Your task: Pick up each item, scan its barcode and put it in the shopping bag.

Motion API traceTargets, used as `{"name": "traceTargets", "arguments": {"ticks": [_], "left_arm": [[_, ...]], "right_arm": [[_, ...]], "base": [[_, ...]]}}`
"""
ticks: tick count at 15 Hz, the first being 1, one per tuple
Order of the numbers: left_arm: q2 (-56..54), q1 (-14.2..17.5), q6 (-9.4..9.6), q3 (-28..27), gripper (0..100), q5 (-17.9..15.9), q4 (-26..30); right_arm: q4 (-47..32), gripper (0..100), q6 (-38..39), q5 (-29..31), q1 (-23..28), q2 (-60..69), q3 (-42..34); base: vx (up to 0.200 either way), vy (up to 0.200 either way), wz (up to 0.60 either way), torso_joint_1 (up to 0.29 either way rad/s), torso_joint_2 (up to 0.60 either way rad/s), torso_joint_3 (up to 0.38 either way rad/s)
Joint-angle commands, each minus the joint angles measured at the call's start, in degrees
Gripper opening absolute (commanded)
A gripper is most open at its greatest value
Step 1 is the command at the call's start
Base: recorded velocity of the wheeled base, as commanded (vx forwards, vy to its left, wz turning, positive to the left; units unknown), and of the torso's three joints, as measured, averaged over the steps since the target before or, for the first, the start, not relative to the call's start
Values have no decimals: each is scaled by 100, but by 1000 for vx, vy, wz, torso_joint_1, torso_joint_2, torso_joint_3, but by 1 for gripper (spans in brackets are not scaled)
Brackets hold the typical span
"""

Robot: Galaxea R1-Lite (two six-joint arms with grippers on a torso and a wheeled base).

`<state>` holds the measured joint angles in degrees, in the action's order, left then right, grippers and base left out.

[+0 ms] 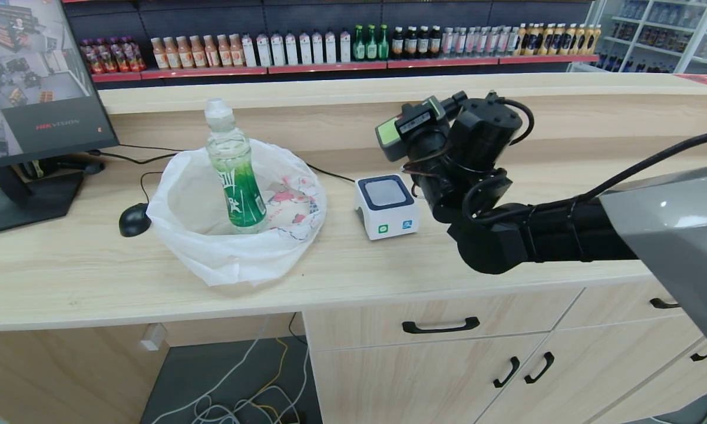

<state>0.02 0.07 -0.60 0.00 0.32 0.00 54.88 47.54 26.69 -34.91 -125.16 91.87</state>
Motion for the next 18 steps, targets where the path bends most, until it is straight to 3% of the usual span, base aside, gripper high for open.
{"name": "traceTargets", "arguments": {"ticks": [1,10,13,15,18], "left_arm": [[-2,1,-2,0,100,3,0],[-2,1,-2,0,100,3,0],[-2,1,-2,0,100,3,0],[-2,1,-2,0,100,3,0],[-2,1,-2,0,100,3,0]], "right_arm": [[-65,0,-96,3,2,308,24],[-74,0,-870,30,-103,1451,-872],[40,0,-861,539,-279,1943,-1567],[313,0,-984,583,-429,2400,-2340],[506,0,-1239,583,-464,2831,-2876]], "base": [[0,0,0,0,0,0],[0,0,0,0,0,0],[0,0,0,0,0,0],[0,0,0,0,0,0],[0,0,0,0,0,0]]}}
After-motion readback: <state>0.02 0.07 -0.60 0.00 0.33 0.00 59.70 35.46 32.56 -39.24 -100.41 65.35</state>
